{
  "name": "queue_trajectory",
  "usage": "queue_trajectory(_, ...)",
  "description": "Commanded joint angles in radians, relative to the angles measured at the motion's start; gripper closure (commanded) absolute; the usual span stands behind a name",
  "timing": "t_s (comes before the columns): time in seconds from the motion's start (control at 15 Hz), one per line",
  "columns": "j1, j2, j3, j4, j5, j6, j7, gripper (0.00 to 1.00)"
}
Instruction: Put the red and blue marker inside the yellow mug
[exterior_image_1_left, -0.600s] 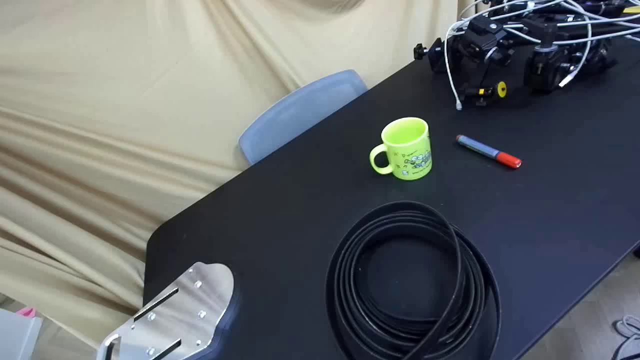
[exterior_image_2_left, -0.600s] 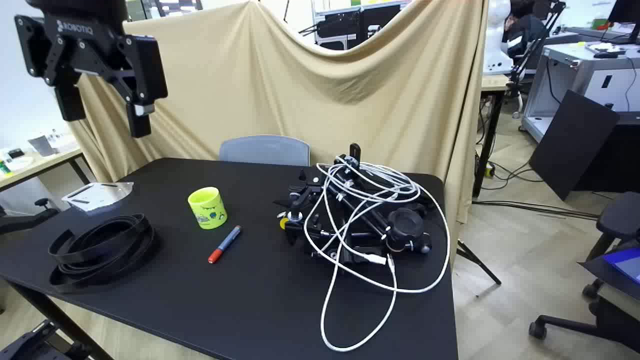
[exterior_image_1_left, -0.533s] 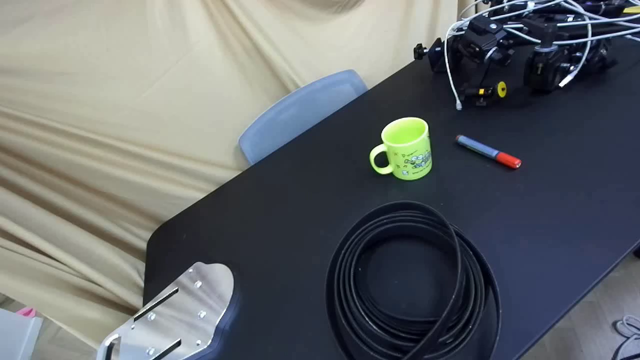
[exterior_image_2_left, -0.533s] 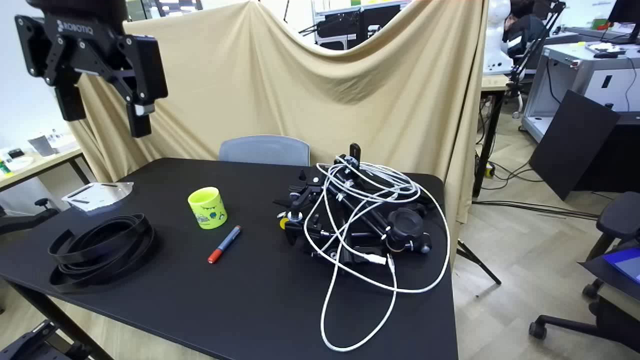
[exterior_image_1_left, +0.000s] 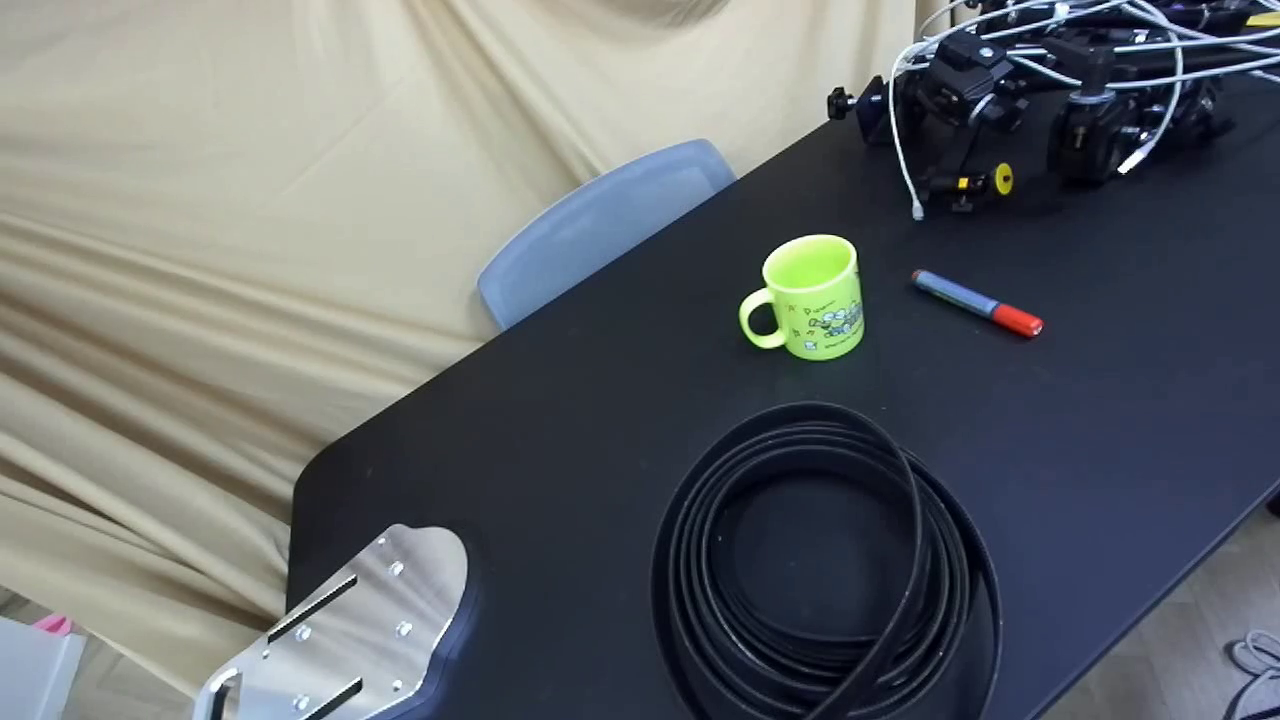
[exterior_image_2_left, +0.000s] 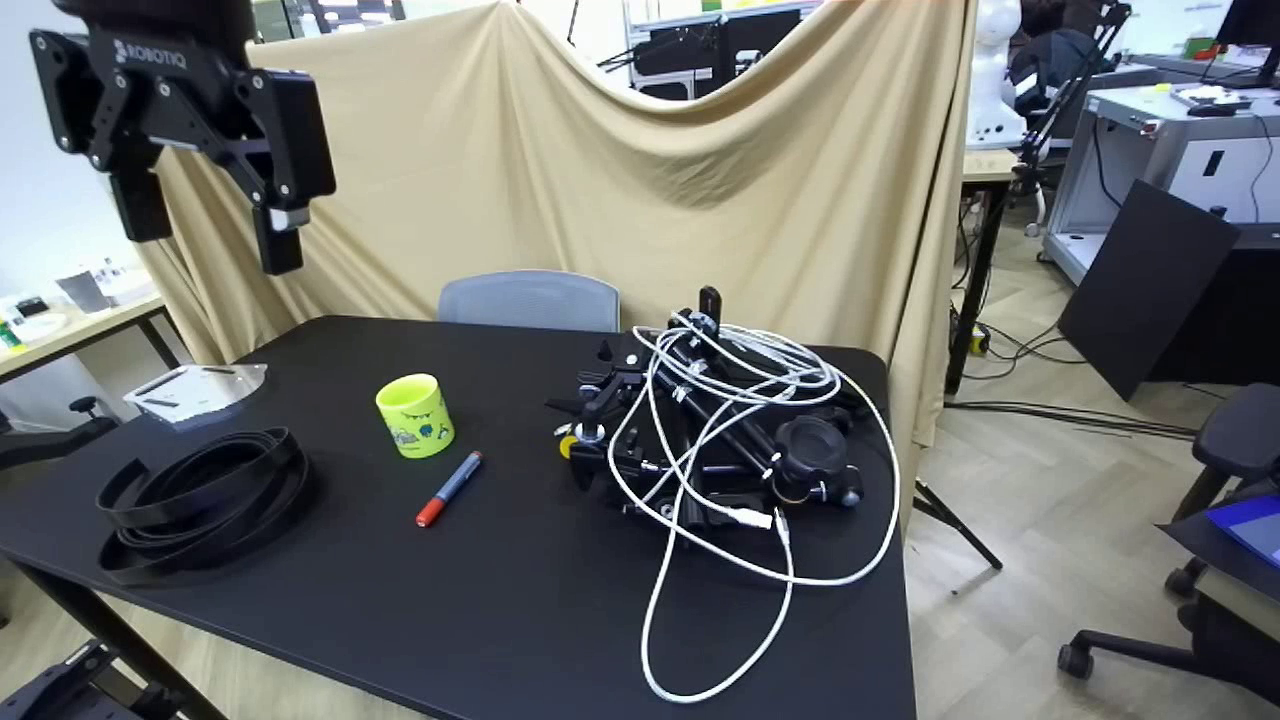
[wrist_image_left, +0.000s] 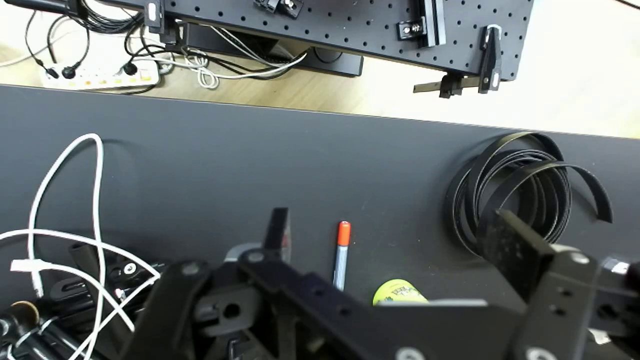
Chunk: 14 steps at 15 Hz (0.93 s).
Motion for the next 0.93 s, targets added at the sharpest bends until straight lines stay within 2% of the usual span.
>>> queue_trajectory(0.0, -0.024, 0.005, 0.018, 0.002, 0.009, -0.002, -0.011, 0.00)
queue_trajectory(0.27, -0.024, 0.005, 0.019, 0.002, 0.009, -0.002, -0.011, 0.00)
queue_trajectory(0.4, -0.025, 0.017, 0.035, -0.018, -0.005, 0.045, 0.003, 0.00)
queue_trajectory(0.6, -0.019, 0.053, 0.071, -0.064, -0.021, 0.147, 0.016, 0.00)
queue_trajectory(0.87, -0.005, 0.112, 0.134, -0.158, -0.016, 0.345, 0.045, 0.00)
